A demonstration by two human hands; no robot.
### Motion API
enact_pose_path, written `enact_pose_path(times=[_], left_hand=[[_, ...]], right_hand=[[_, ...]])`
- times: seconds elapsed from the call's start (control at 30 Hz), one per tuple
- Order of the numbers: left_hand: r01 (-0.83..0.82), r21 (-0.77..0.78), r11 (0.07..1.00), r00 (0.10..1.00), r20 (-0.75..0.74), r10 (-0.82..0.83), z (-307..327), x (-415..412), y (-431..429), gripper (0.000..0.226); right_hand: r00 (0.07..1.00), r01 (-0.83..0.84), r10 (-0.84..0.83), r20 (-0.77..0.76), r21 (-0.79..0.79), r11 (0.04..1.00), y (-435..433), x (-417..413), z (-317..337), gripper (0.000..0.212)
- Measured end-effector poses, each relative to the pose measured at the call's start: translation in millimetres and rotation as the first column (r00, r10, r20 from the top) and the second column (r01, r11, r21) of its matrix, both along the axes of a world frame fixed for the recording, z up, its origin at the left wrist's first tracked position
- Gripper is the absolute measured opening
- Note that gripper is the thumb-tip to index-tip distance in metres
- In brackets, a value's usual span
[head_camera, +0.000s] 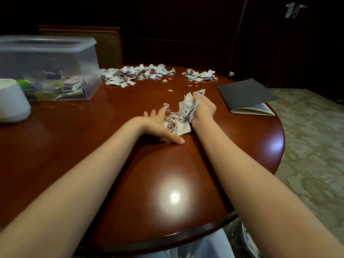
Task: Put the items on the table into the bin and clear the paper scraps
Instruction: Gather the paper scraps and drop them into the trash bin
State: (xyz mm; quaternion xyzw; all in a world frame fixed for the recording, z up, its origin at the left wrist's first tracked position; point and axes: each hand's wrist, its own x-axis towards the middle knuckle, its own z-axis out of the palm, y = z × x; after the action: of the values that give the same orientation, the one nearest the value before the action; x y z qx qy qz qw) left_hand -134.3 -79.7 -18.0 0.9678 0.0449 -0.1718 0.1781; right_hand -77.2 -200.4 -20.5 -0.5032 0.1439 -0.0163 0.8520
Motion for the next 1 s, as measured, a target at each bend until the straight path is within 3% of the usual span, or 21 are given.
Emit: enact_pose_path(times=[0.1,0.2,0.27,0.37,0.47,0.53,0.67,0.77,0.83,0.87,0.93,1.0], left_hand=[[0.030,-0.016,0.999,0.992,0.126,-0.028,-12,16,-22,0.133],[0.061,-0.111,0.992,0.980,0.195,-0.039,-14,28,-31,0.131],[0.107,-0.129,0.986,0.974,0.212,-0.078,-15,34,-34,0.124],[0.208,-0.110,0.972,0.946,0.276,-0.171,-17,31,-39,0.090],[0.233,-0.127,0.964,0.881,0.448,-0.154,-22,27,-44,0.040],[0.237,-0.100,0.966,0.830,0.538,-0.147,-23,26,-45,0.020],[0.127,-0.056,0.990,0.803,0.592,-0.070,-25,31,-46,0.021],[0.008,-0.264,0.964,0.813,0.563,0.147,-23,29,-51,0.025],[-0.112,-0.470,0.876,0.765,0.521,0.377,-17,29,-56,0.028],[-0.168,-0.593,0.788,0.734,0.458,0.501,-14,30,-58,0.029],[-0.231,-0.801,0.552,0.691,0.264,0.673,-8,31,-66,0.029],[-0.223,-0.934,0.278,0.685,0.053,0.727,-4,32,-75,0.028]], right_hand=[[1.000,0.008,-0.007,-0.023,0.045,0.999,-4,0,-2,0.020],[1.000,0.003,-0.001,-0.015,0.107,0.994,-6,-4,-2,0.003],[0.999,0.011,-0.005,-0.039,0.151,0.989,-9,-4,-2,0.013],[0.998,0.052,-0.043,-0.047,0.220,0.974,-13,-1,-2,0.024],[0.994,0.100,-0.079,-0.075,0.324,0.941,-15,4,-3,0.026],[0.995,0.100,-0.087,-0.049,0.391,0.915,-18,8,-5,0.024],[0.997,0.054,-0.070,0.028,0.390,0.919,-23,7,-8,0.019],[0.995,0.085,-0.097,0.028,0.290,0.953,-21,2,-9,0.019],[0.993,0.101,-0.110,0.039,0.177,0.979,-16,-1,-10,0.021],[0.993,0.106,-0.113,0.038,0.153,0.983,-13,-1,-11,0.022],[0.994,0.093,-0.099,0.033,0.160,0.983,-6,-5,-10,0.024],[0.997,0.060,-0.067,0.040,0.148,0.987,1,-8,-11,0.018]])
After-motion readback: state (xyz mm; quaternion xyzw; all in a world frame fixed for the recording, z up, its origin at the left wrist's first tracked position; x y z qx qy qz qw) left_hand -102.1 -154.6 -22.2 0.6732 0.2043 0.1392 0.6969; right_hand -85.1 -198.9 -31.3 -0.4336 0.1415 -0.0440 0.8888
